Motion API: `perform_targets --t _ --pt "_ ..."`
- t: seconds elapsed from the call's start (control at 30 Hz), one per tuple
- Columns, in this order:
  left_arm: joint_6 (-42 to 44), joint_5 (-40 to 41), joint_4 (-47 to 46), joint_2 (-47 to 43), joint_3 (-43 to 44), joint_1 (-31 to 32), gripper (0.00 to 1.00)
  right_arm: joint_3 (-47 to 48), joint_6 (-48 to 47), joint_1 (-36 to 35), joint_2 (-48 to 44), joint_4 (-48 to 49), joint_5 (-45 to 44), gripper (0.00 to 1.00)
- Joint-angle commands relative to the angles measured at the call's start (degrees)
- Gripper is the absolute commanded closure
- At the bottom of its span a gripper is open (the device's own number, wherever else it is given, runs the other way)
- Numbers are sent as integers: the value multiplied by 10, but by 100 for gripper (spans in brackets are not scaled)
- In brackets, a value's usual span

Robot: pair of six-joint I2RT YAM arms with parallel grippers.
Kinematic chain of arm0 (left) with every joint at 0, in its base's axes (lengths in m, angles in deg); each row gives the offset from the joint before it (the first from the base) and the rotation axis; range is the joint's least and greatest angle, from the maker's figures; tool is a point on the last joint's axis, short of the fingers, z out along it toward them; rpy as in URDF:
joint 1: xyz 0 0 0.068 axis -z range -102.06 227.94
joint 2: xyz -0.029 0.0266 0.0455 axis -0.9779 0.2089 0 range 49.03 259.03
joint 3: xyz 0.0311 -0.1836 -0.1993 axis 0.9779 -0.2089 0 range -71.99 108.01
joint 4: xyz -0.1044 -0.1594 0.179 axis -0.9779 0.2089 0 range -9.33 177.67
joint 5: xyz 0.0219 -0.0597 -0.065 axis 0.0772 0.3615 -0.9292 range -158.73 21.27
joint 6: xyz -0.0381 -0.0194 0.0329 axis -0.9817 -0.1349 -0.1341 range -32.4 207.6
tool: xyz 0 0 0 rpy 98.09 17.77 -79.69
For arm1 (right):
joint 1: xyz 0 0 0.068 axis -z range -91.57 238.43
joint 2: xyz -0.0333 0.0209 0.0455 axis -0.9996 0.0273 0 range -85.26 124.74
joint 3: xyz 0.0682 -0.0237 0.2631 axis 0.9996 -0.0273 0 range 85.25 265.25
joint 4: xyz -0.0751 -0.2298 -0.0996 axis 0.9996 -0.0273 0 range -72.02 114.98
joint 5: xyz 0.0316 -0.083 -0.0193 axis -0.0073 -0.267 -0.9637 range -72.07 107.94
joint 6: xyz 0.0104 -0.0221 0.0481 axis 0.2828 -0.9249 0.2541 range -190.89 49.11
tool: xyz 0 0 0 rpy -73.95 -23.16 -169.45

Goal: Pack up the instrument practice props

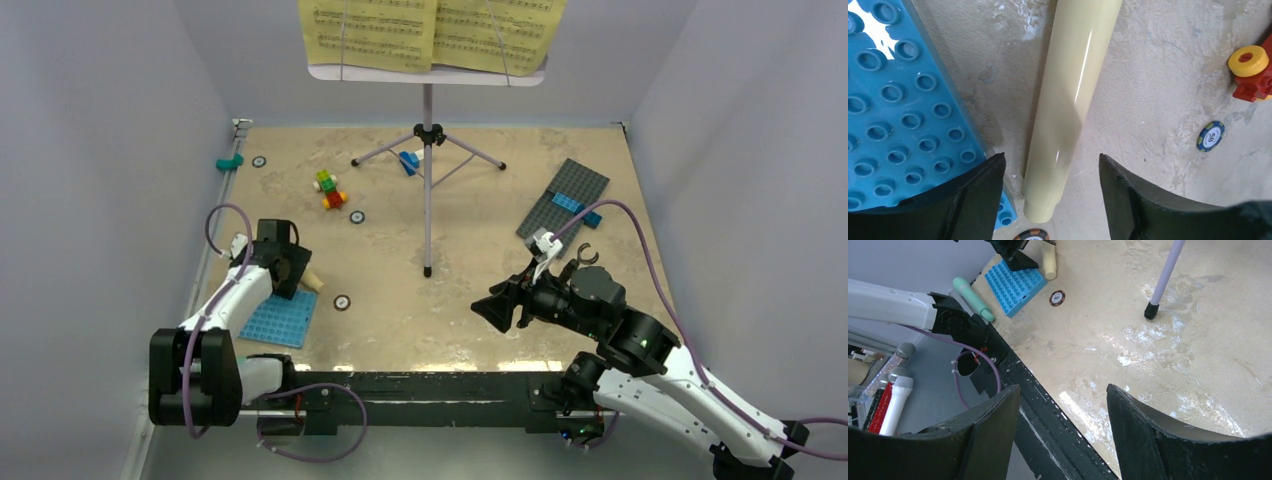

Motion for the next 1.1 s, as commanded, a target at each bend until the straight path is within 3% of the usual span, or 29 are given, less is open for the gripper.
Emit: perform_targets --t 0.0,0.27,0.37,0.43,0.57,0.77,1.07 --pt "7 -6 29 -41 26 -3 25 5 2 -1 -8 0 -18 32" --pt "34 -22 69 -150 84 -3 0 16 -2 -1 0 -5 -24 32" --pt "61 -47 60 -179 97 -3 0 16 -3 -1 3 -3 -24 32" --pt "89 -71 24 -197 94 5 0 16 -5 -1 8 -1 -25 32" --pt "174 -60 -112 -215 83 108 0 13 -9 -1 19 6 -22 32" --pt "302 -99 -270 -125 99 218 0 10 -22 -1 40 9 -24 33" --pt "394 -153 -489 28 117 281 0 10 -41 -1 52 2 -22 34"
